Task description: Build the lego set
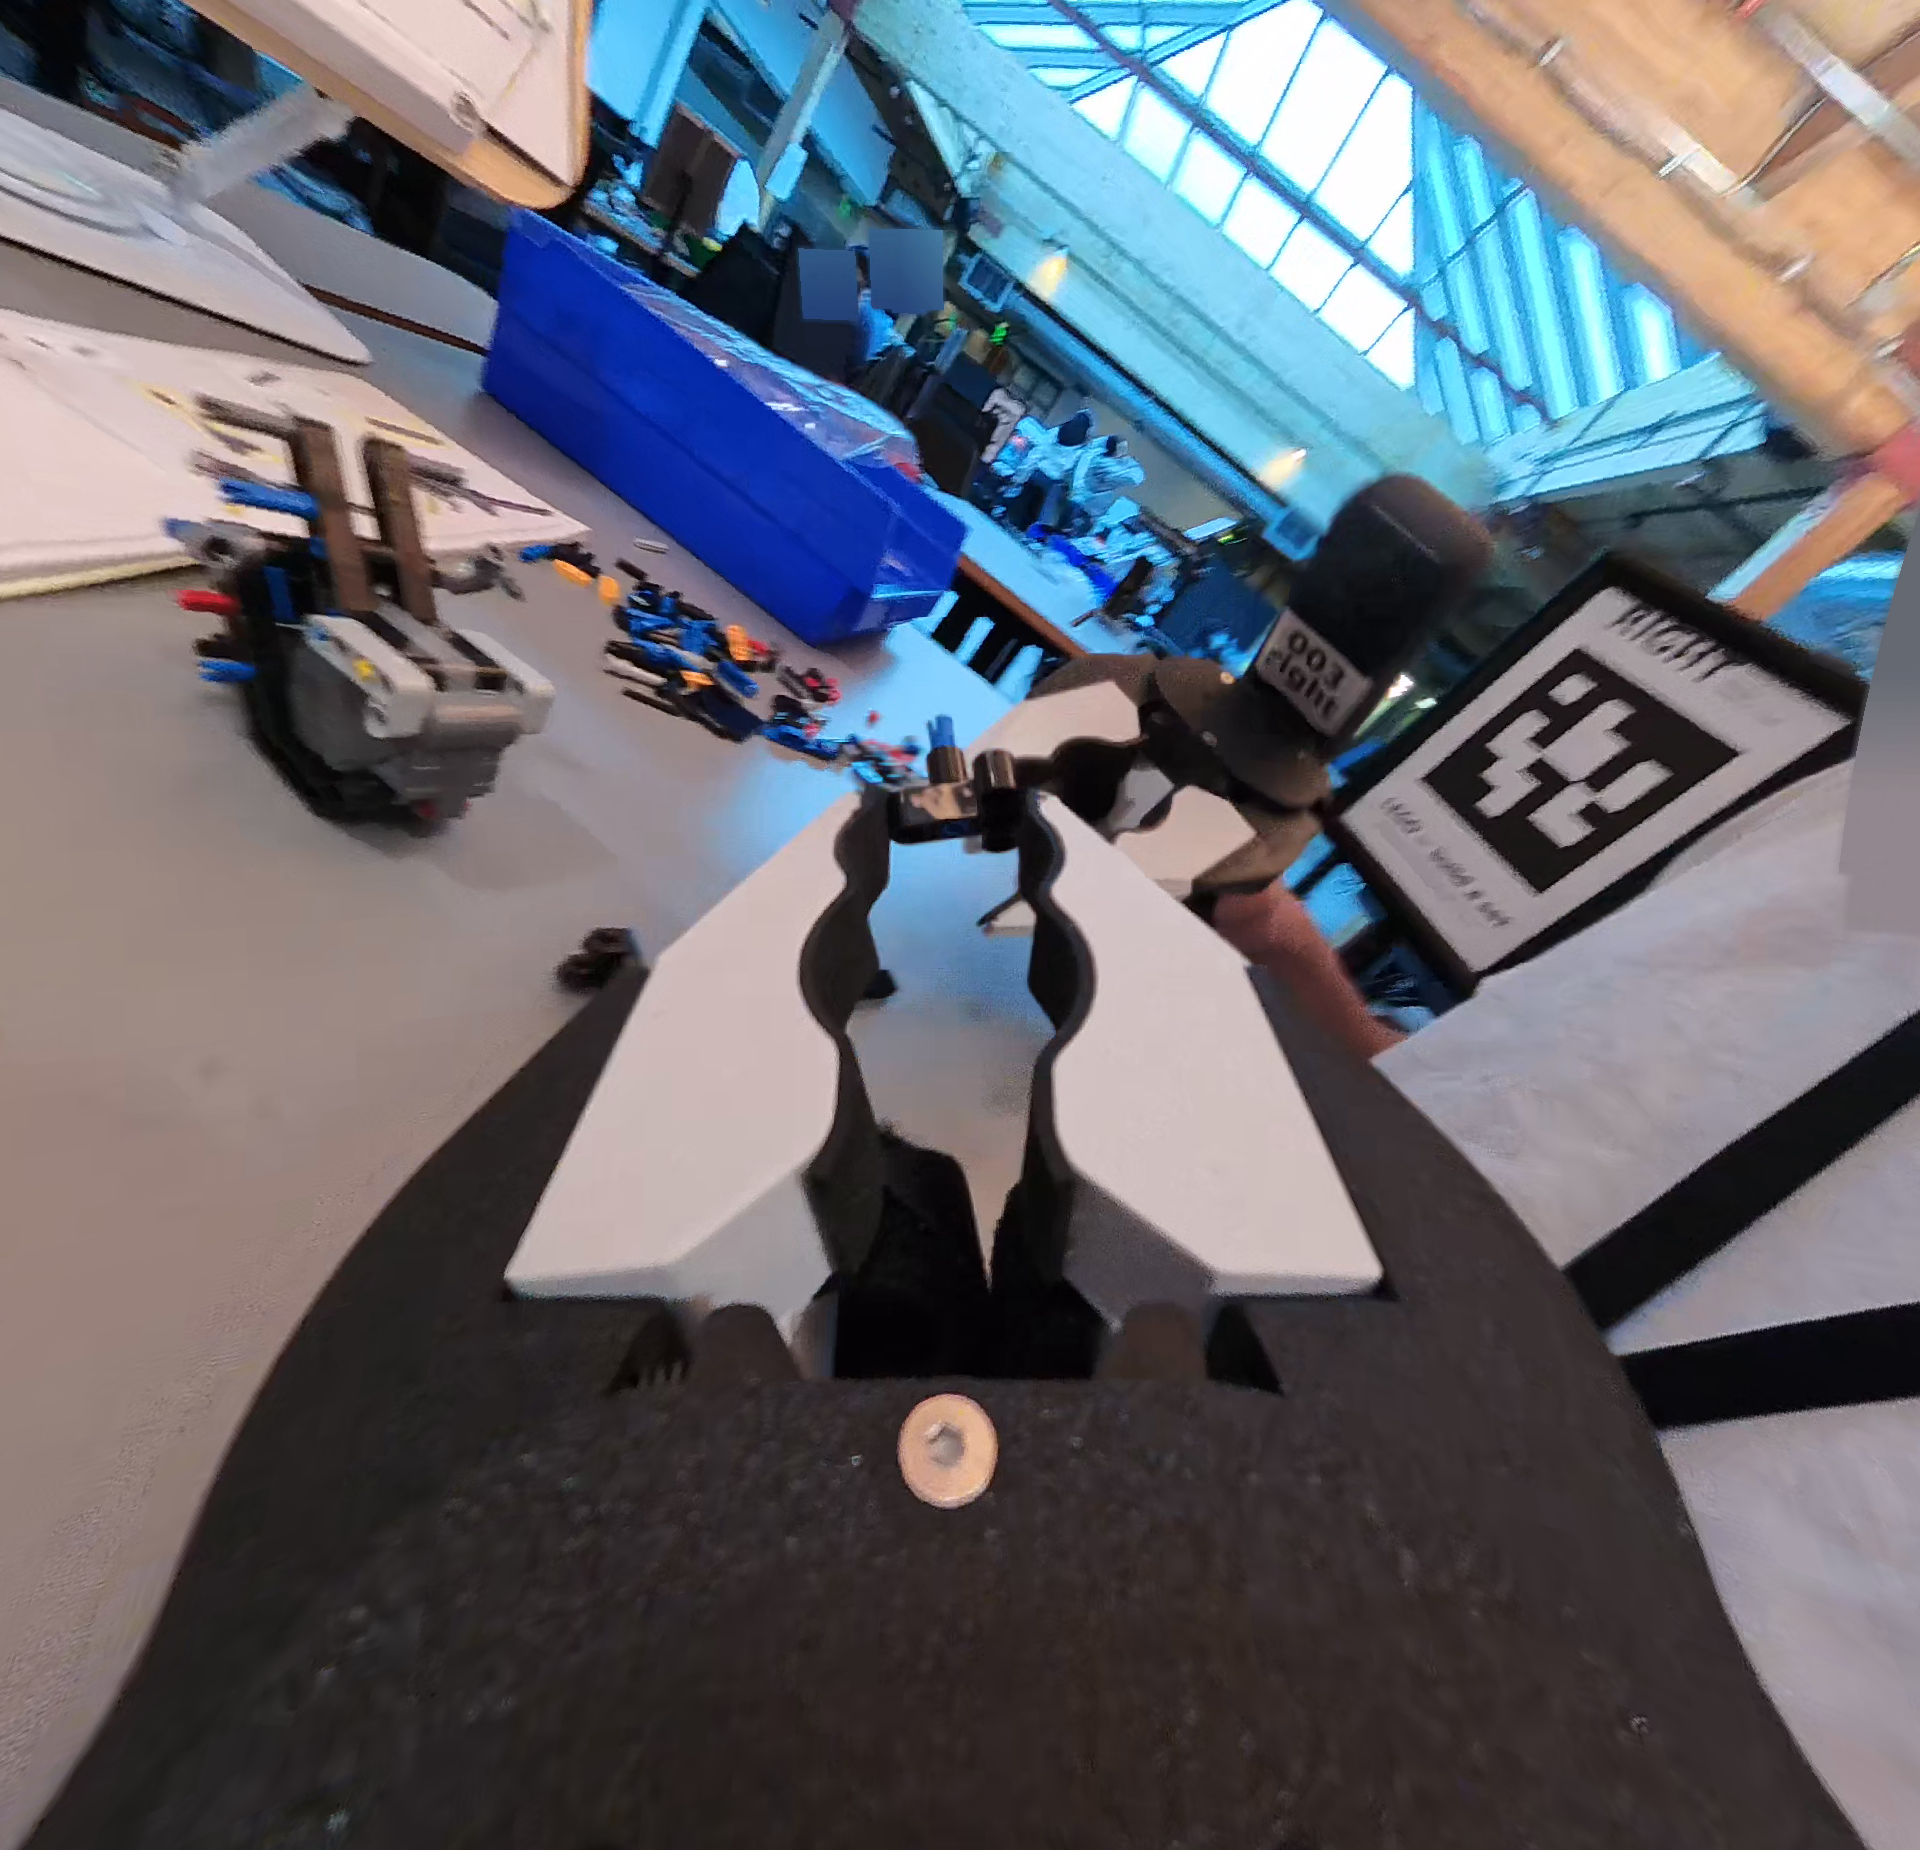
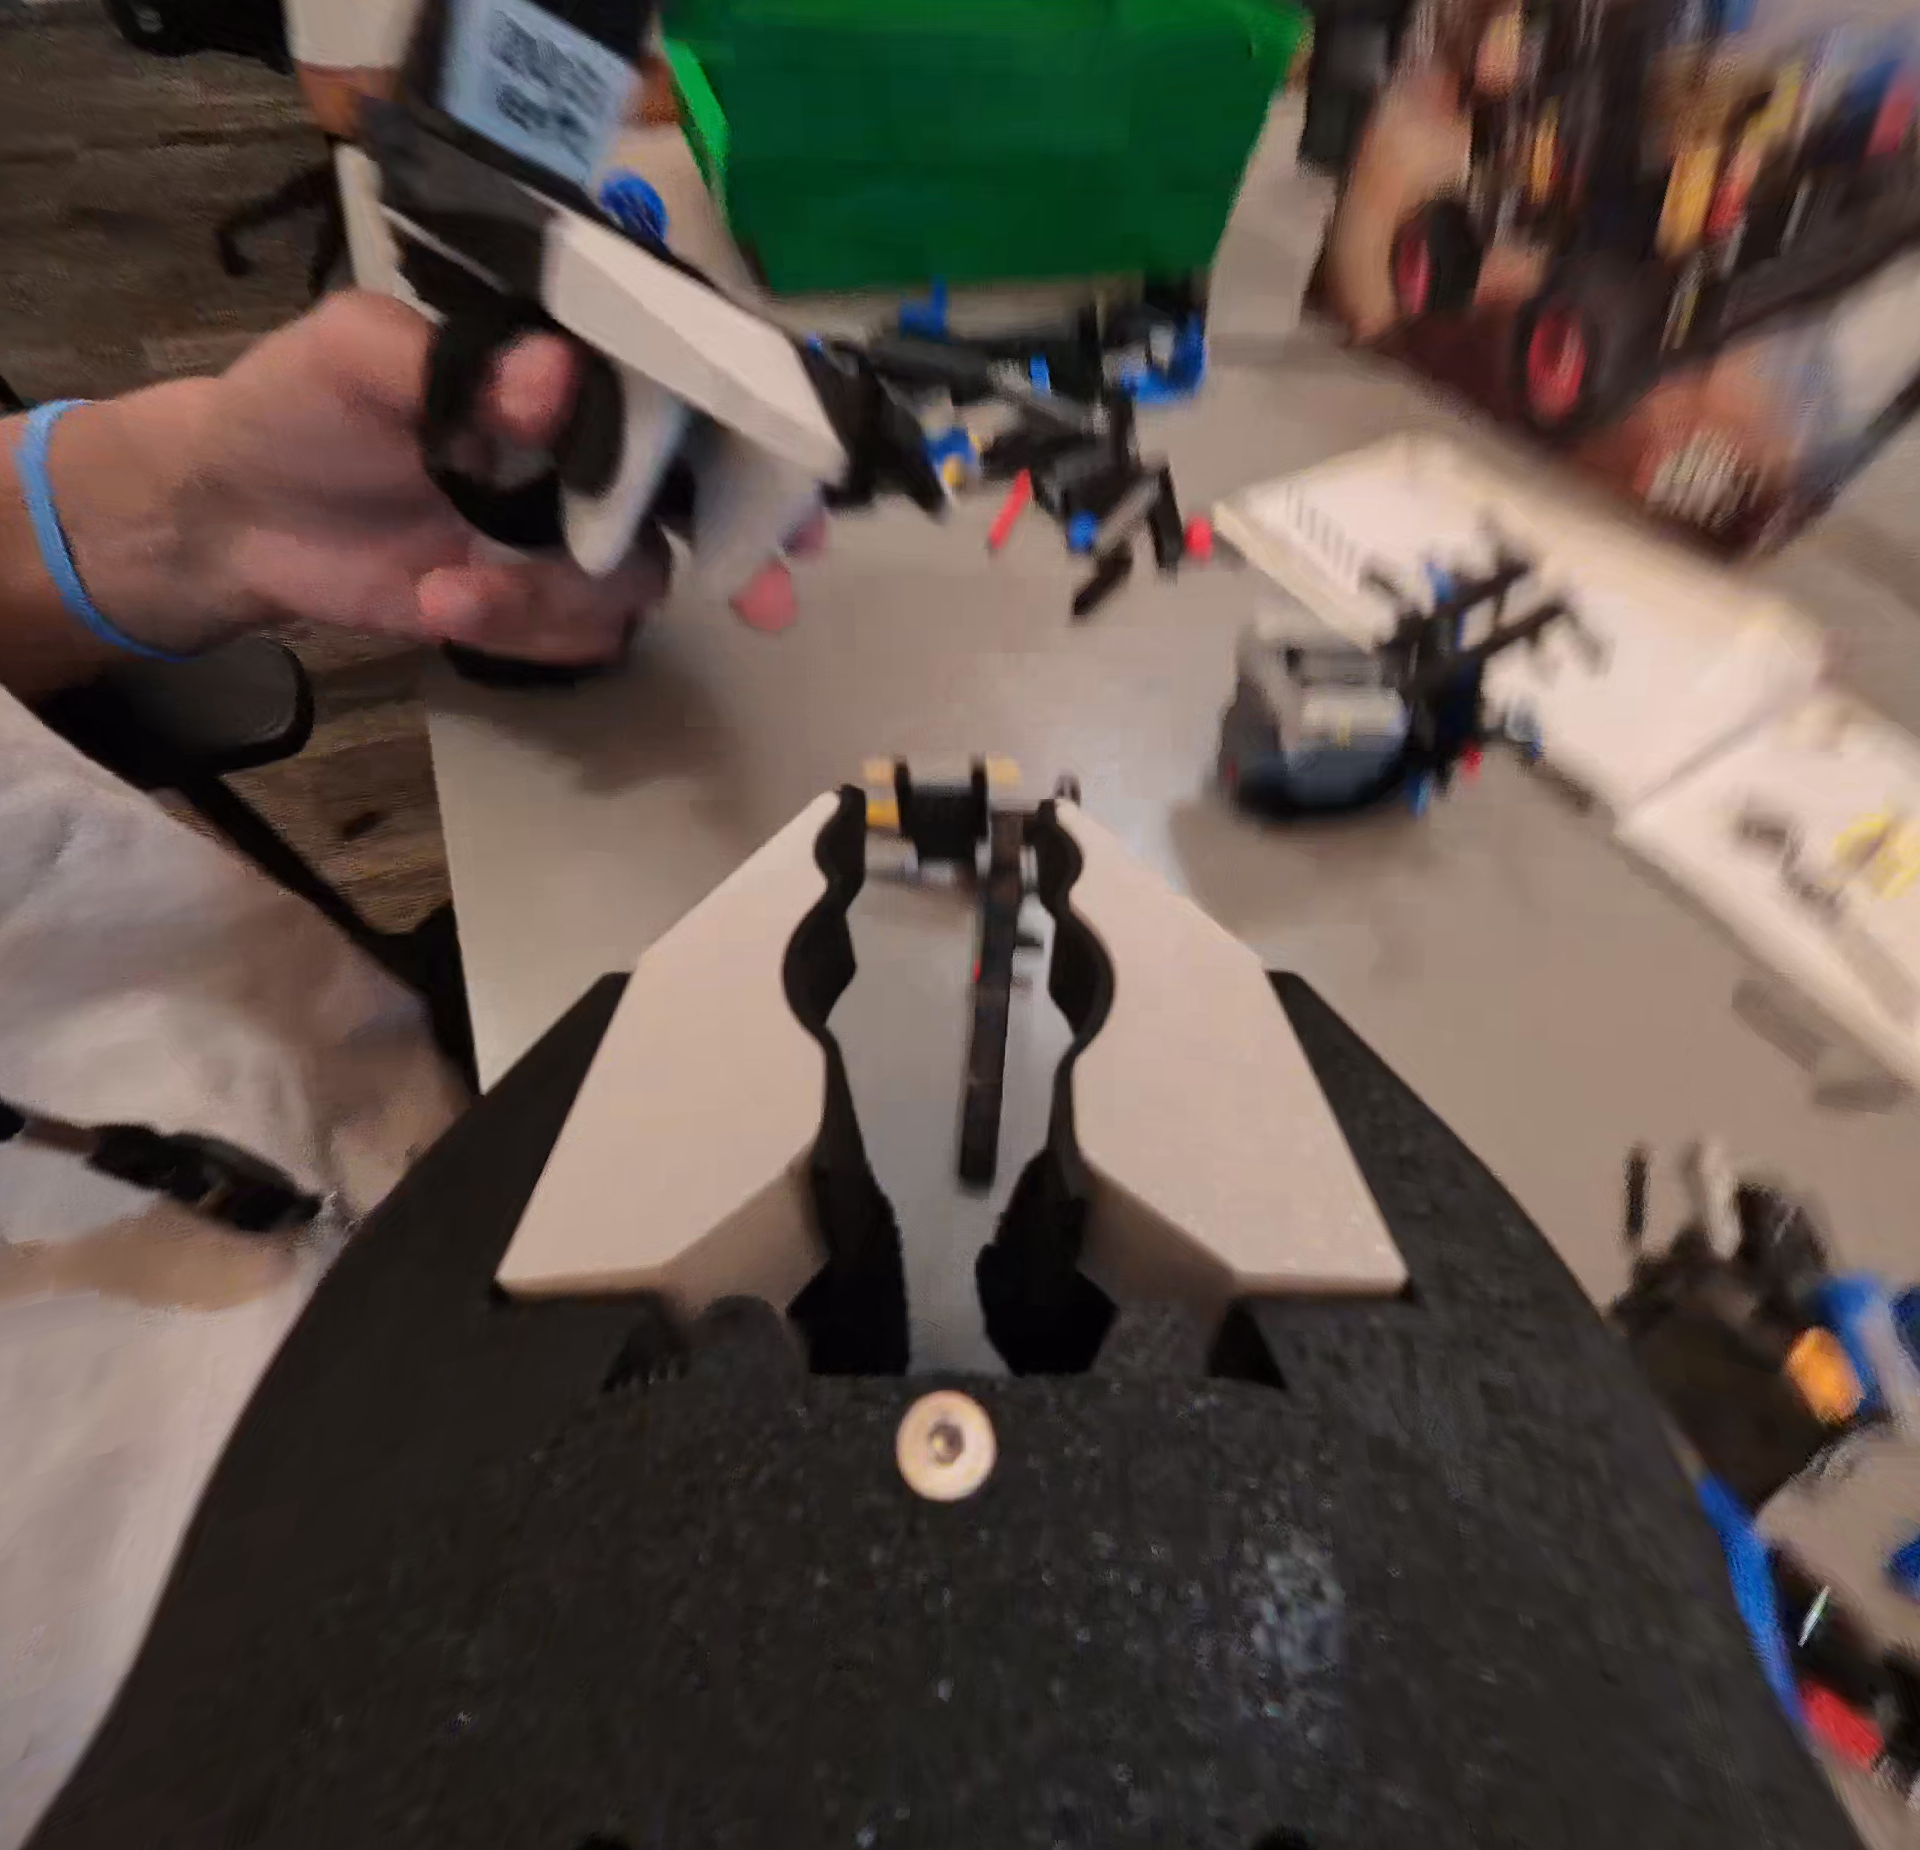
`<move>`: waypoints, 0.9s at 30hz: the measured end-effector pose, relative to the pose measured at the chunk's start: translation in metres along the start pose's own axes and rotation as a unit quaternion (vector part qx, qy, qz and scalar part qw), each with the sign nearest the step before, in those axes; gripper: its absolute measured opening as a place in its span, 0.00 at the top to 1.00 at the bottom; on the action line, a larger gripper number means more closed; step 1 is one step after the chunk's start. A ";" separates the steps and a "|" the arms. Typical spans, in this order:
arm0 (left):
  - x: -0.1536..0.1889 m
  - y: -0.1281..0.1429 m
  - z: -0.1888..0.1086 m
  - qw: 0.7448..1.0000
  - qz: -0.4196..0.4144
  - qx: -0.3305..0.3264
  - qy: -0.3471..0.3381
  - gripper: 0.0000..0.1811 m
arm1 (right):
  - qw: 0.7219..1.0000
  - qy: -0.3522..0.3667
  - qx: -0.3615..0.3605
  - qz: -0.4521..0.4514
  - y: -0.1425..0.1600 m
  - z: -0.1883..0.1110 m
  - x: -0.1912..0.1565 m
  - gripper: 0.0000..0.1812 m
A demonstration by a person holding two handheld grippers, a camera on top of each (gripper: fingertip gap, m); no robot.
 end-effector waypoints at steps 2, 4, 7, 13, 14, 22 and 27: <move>0.003 0.003 0.005 0.999 -0.041 -0.002 0.036 0.88 | 0.997 0.030 0.032 -0.063 -0.018 0.006 -0.010 0.82; 0.007 0.004 0.009 0.994 -0.082 -0.004 0.071 0.88 | 0.990 0.080 0.060 -0.103 -0.031 0.005 -0.017 0.87; 0.008 0.005 0.009 0.983 -0.146 -0.026 0.108 0.88 | 0.970 0.131 0.075 -0.190 -0.037 -0.005 -0.021 0.96; 0.009 0.021 0.010 0.936 -0.230 -0.210 0.162 0.88 | 0.969 -0.054 0.068 -0.230 -0.041 -0.021 -0.017 0.90; 0.009 0.022 0.011 0.934 -0.228 -0.221 0.160 0.88 | 0.966 -0.089 0.065 -0.235 -0.041 -0.022 -0.017 0.90; 0.015 0.023 0.018 0.928 -0.207 -0.265 0.160 0.87 | 0.951 -0.133 0.057 -0.272 -0.037 -0.010 -0.021 0.96; 0.007 0.011 0.018 0.948 -0.206 -0.209 0.121 0.88 | 0.970 -0.057 0.023 -0.233 -0.033 -0.002 -0.015 0.98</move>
Point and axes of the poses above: each gripper's, where its closed fingertips meet, z out along the fingers, y out of its underside, x = y × z across the jaws, the point moved 8 cm from there along -z, back along the fingers, and after that the axes turned 15 degrees about -z, right-handed, at the moved point
